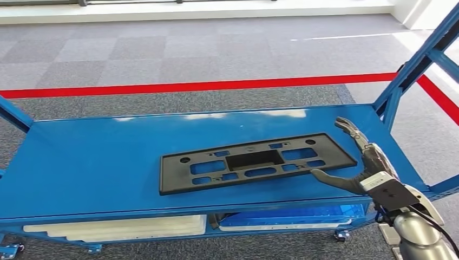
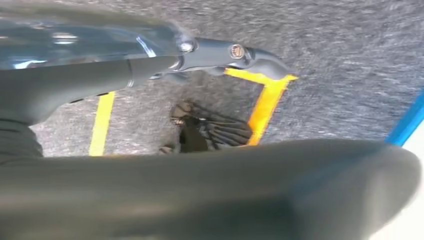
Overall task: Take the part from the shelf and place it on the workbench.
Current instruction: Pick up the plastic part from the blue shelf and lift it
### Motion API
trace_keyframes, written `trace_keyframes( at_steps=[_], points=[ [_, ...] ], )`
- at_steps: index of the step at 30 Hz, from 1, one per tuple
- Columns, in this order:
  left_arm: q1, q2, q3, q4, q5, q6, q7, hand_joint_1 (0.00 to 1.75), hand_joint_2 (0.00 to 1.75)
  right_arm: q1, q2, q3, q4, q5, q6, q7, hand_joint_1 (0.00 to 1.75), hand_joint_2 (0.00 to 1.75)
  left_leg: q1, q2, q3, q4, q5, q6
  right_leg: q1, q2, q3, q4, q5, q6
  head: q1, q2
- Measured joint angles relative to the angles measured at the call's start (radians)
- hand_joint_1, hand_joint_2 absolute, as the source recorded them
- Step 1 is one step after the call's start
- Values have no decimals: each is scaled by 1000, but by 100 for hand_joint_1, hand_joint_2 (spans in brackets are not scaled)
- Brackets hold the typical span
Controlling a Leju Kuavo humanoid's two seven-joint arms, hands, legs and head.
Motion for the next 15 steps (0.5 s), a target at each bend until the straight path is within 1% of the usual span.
trace_keyframes(
  at_steps=[1, 3, 6, 10, 14, 15],
  points=[
    [0, 0, 0, 0, 0, 0, 0, 0, 0, 1, -1, 1, 0, 0, 1, 0, 0, 87, 0, 0, 1, -2, 1, 0, 1, 0, 0, 2, -2, -7, -1, 0],
    [0, -1, 0, 0, -1, 0, 0, 0, 0, 3, -7, 2, 0, 2, 6, 0, 0, 0, 1, 0, 4, -6, 2, -1, 3, 1, 0, 2, -2, -7, -1, 0],
    [0, -1, 0, 0, -2, 0, 0, 0, 0, 4, -26, 10, 3, 14, 16, 2, 0, 0, 3, 0, 6, -9, 3, -4, 5, 0, 1, 2, -4, -9, -1, 0],
    [0, -1, -3, 1, -8, 0, 3, 0, 0, 6, -71, 44, 19, 34, 30, 3, 0, 0, 4, 0, 6, -10, 1, -7, 7, 0, 1, 3, -6, -12, -1, 0],
    [0, -2, -9, 1, -12, 0, 5, 0, 0, 10, -104, 75, 36, 38, 41, 5, 0, 175, 3, 0, 6, -10, 0, -9, 7, 0, 2, 2, -6, -12, -1, 0],
    [0, -2, -11, 1, -15, 1, 7, 0, 0, 9, -110, 81, 39, 38, 49, 8, 0, 175, 3, 0, 6, -10, 0, -10, 7, 0, 2, 2, -6, -12, -1, 0]
  ],
)
